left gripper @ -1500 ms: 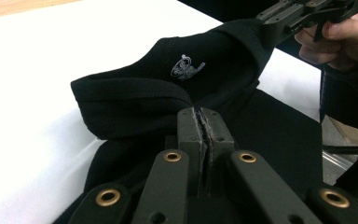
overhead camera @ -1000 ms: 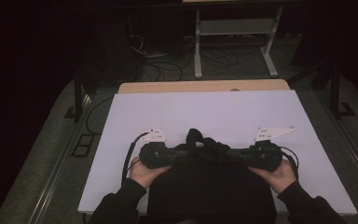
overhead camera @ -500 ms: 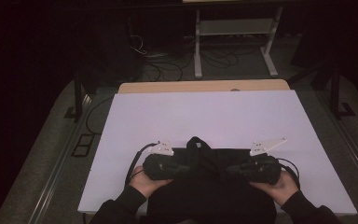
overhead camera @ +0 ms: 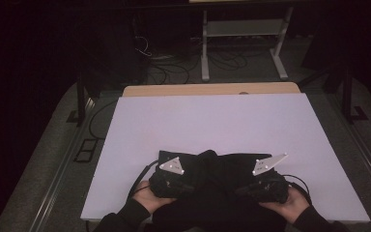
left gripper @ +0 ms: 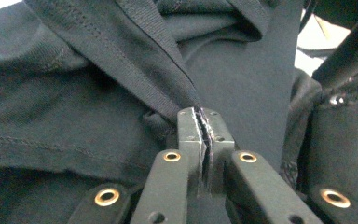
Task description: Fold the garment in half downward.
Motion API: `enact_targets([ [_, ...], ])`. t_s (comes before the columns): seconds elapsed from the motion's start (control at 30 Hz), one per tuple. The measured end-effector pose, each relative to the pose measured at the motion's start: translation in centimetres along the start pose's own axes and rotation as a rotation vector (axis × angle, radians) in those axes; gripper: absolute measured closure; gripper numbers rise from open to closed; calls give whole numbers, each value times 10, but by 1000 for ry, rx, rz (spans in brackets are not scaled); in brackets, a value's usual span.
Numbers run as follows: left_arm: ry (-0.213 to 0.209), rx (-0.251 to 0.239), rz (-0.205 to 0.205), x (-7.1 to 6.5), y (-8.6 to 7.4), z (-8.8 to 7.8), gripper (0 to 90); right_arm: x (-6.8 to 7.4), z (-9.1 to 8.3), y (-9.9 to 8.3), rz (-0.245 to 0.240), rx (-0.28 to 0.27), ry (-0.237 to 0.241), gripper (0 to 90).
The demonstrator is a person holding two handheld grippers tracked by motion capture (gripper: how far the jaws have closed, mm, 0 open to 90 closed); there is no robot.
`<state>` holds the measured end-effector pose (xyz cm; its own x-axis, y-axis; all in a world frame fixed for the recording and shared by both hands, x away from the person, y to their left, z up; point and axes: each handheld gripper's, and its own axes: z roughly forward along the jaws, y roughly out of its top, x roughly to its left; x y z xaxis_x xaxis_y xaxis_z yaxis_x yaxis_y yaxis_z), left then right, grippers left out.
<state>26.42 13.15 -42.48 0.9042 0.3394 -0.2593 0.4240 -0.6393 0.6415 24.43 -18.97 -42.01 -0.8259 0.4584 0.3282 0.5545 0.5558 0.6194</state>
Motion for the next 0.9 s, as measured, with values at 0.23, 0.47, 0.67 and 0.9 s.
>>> enact_targets([
  [0.23,-20,49,-1,-5,-3,5,865,5,9,-4,-20,79,22,815],
  [0.47,-32,74,6,-10,-5,6,863,9,8,-7,-10,94,25,810],
  [0.67,-36,90,8,-11,-7,6,862,11,9,-10,-16,105,26,808],
  [0.9,-31,94,0,-12,-8,6,837,14,10,-12,-22,120,22,745],
])
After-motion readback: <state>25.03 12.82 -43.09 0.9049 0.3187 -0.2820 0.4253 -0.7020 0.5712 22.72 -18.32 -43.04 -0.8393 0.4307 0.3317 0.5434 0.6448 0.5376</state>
